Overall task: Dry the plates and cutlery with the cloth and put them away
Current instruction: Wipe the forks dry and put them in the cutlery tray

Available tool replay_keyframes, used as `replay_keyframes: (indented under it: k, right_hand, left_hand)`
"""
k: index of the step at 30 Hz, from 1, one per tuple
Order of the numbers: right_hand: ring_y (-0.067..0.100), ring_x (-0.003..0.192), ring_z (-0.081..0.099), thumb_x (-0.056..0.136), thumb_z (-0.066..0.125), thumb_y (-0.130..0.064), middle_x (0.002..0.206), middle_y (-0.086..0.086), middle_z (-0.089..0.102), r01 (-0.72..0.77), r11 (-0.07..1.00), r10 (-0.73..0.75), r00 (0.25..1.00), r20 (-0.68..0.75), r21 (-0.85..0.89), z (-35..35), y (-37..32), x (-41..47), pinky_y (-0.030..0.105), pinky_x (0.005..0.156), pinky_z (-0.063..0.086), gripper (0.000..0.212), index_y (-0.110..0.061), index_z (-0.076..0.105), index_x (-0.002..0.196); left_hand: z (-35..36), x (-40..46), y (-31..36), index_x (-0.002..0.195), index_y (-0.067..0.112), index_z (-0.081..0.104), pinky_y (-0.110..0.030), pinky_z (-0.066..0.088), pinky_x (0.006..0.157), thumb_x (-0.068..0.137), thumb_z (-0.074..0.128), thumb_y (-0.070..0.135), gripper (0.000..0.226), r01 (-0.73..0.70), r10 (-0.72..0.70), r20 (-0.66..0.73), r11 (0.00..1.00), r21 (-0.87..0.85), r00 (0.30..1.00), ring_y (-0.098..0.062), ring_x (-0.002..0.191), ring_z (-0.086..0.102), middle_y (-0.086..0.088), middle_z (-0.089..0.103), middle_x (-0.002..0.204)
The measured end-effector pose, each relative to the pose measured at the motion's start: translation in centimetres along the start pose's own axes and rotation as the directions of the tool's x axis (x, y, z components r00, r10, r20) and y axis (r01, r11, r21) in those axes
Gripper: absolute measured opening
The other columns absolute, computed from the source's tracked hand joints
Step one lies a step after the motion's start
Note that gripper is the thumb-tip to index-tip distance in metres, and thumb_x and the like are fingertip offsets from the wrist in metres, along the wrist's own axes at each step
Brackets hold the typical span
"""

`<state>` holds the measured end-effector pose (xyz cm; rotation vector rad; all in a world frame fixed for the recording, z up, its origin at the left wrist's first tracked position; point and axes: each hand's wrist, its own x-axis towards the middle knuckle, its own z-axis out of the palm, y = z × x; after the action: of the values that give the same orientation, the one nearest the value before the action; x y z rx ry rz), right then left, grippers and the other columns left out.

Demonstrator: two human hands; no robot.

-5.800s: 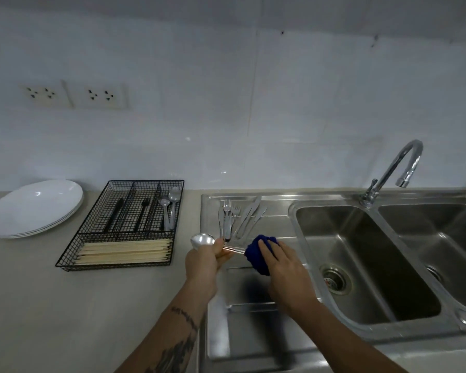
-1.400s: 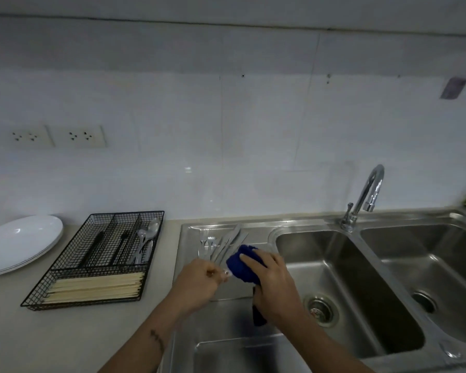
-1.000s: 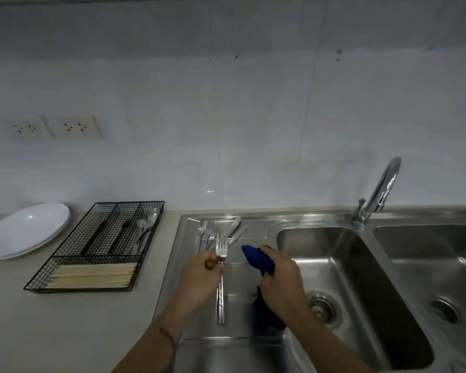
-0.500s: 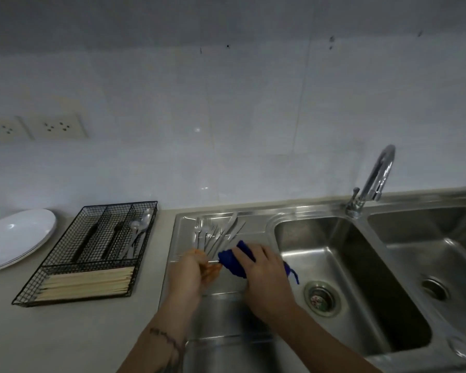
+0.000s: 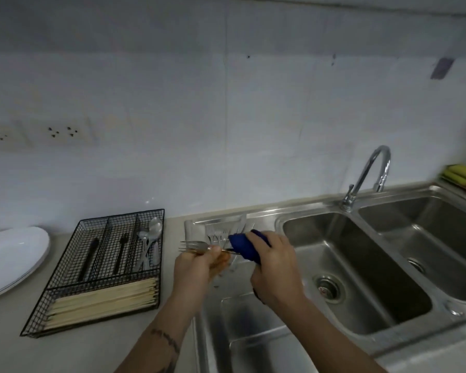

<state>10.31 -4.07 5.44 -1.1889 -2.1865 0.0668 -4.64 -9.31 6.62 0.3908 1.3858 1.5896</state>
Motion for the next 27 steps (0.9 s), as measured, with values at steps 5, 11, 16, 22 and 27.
replay_keyframes:
  k: [5,11,16,22,27]
  right_hand:
    - [0.032,0.124,0.05,0.055,0.085,-0.009,0.136,0.01,0.054,0.111,0.993,-0.107,0.992,0.067,-0.049,1.4,-2.6,-1.9,0.046,0.101,0.045,0.086,-0.014,0.052,0.135]
    - [0.029,0.13,0.042,0.066,0.079,-0.01,0.142,0.007,0.048,0.041,0.989,-0.018,0.987,0.161,-0.142,1.7,-0.3,-2.9,0.047,0.101,0.044,0.082,-0.017,0.045,0.141]
    - [0.031,0.132,0.041,0.062,0.079,-0.01,0.143,0.009,0.047,0.117,0.986,-0.097,0.982,0.163,-0.116,2.0,-2.3,-2.4,0.047,0.106,0.039,0.087,-0.015,0.044,0.141]
    - [0.028,0.126,0.048,0.061,0.085,-0.013,0.138,0.006,0.052,0.083,0.986,-0.047,0.971,0.235,-0.147,2.6,0.0,-2.9,0.045,0.1,0.046,0.091,-0.018,0.043,0.141]
    - [0.029,0.126,0.048,0.056,0.085,-0.011,0.137,0.007,0.054,0.127,0.987,-0.104,0.972,0.211,-0.099,3.1,-2.8,-1.7,0.044,0.102,0.045,0.089,-0.016,0.049,0.137]
  left_hand:
    - [-0.5,0.1,0.6,0.104,-0.003,0.069,-0.033,0.055,0.078,0.09,0.064,0.005,0.016,0.109,-0.109,0.013,0.982,-0.153,0.994,-0.03,0.091,0.071,-0.019,0.075,0.095]
    - [-1.4,-0.1,-0.6,0.1,-0.004,0.067,-0.033,0.055,0.072,0.096,0.059,0.011,0.016,0.216,-0.218,-0.005,0.967,-0.137,0.976,-0.026,0.084,0.073,-0.017,0.076,0.086]
    - [-1.4,0.5,-0.4,0.104,-0.003,0.068,-0.035,0.055,0.078,0.096,0.057,0.008,0.018,0.181,-0.18,0.018,0.975,-0.129,0.984,-0.03,0.094,0.071,-0.018,0.076,0.093]
    - [-3.0,0.9,-0.2,0.1,-0.004,0.067,-0.033,0.055,0.072,0.096,0.057,0.008,0.016,0.204,-0.21,-0.03,0.97,-0.133,0.977,-0.03,0.087,0.072,-0.021,0.075,0.09]
    - [-3.1,1.3,-0.3,0.1,-0.004,0.068,-0.035,0.056,0.077,0.096,0.056,0.006,0.017,0.184,-0.19,-0.04,0.975,-0.122,0.981,-0.031,0.09,0.071,-0.021,0.075,0.091]
